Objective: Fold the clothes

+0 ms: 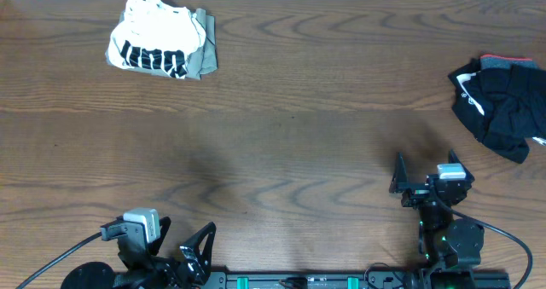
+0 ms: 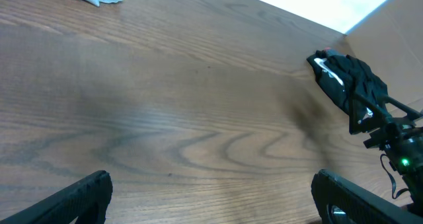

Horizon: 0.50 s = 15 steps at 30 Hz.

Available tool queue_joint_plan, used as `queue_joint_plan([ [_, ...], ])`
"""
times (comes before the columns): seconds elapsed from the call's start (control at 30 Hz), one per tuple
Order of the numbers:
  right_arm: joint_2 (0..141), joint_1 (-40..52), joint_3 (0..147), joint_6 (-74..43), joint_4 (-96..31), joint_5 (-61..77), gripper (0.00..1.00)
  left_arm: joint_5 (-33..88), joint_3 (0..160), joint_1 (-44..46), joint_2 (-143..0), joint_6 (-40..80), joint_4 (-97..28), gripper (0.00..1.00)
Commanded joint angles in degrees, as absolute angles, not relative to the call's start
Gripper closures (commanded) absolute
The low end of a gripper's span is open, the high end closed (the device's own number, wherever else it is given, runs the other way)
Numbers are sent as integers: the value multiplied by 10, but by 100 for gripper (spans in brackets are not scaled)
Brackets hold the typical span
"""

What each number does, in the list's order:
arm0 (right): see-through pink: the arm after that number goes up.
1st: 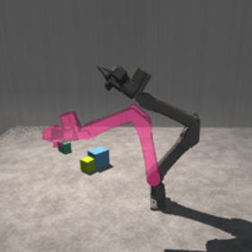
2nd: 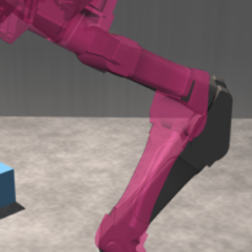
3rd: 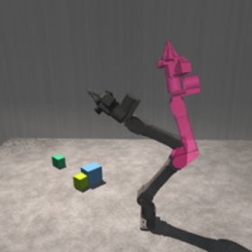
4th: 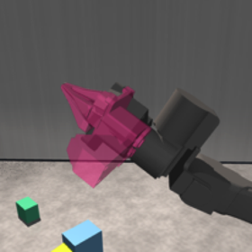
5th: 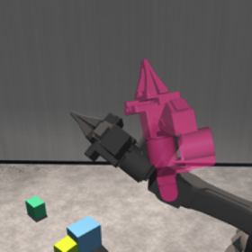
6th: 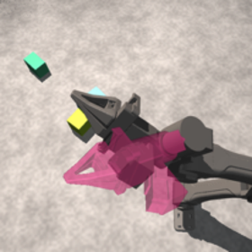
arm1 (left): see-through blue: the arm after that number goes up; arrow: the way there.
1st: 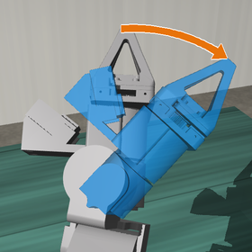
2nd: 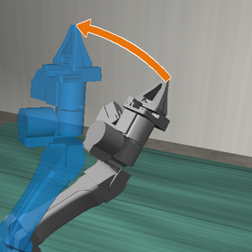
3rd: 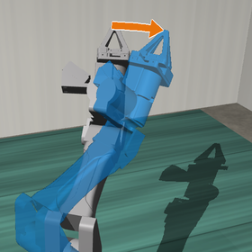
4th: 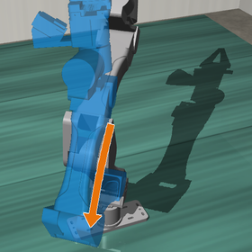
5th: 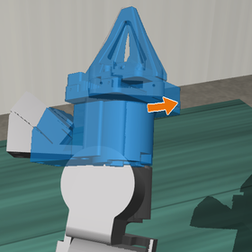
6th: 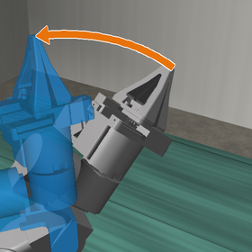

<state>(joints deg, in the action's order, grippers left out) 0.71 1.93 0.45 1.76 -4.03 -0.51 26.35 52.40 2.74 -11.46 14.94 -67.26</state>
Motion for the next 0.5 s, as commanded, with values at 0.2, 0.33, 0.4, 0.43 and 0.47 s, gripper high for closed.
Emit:
queue_joint_plan([
  [0.2,3,15,3,9,-43,3,1,259,524,30,-112,140,-672,2],
  [0.33,3,15,3,9,-43,3,1,259,524,30,-112,140,-672,2],
  [0.4,3,15,3,9,-43,3,1,259,524,30,-112,140,-672,2],
  [0.43,3,15,3,9,-43,2,1,259,524,30,-112,140,-672,2],
  [0.47,3,15,3,9,-43,3,1,259,524,30,-112,140,-672,2],
])
